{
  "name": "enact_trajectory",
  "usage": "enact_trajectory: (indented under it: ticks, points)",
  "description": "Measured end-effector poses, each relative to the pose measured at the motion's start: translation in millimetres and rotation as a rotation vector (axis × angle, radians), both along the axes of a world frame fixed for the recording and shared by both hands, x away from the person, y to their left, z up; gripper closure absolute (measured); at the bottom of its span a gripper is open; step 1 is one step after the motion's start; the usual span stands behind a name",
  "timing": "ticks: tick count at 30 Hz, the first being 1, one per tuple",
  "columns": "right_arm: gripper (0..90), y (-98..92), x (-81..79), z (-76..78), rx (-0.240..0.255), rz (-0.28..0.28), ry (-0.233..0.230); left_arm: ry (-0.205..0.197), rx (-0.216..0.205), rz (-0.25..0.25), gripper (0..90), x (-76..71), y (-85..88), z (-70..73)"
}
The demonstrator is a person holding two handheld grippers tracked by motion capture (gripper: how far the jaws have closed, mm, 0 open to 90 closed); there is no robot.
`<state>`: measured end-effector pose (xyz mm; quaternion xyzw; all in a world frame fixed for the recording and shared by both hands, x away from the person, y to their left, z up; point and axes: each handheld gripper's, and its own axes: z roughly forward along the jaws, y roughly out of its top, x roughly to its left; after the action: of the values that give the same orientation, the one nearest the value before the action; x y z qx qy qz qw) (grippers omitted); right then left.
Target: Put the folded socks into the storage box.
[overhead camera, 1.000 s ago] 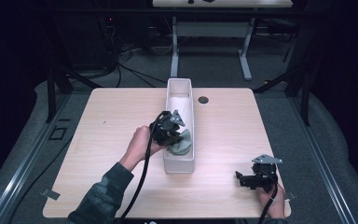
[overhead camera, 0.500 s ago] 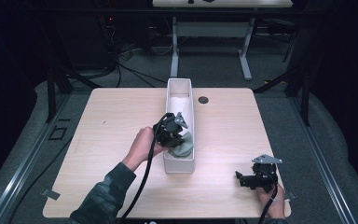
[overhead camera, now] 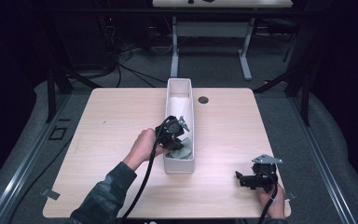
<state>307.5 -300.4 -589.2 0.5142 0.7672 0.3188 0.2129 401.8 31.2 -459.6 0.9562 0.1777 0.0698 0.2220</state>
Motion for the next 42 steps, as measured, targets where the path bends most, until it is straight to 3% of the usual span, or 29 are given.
enact_trajectory:
  ticks: [14, 22, 42]
  points:
    - [0.8, 0.0, 0.0, 0.0, 0.000, 0.000, 0.000, 0.030, 0.019, -0.007, 74.9, 0.8, -4.2, -6.4]
    - [0.8, 0.0, 0.0, 0.0, 0.000, 0.000, 0.000, 0.051, 0.042, -0.002, 67.7, 0.4, -7.9, -13.0]
    - [0.8, -0.1, 0.0, 0.0, 0.000, 0.001, 0.000, 0.071, 0.076, 0.006, 68.4, 3.0, -10.7, -21.6]
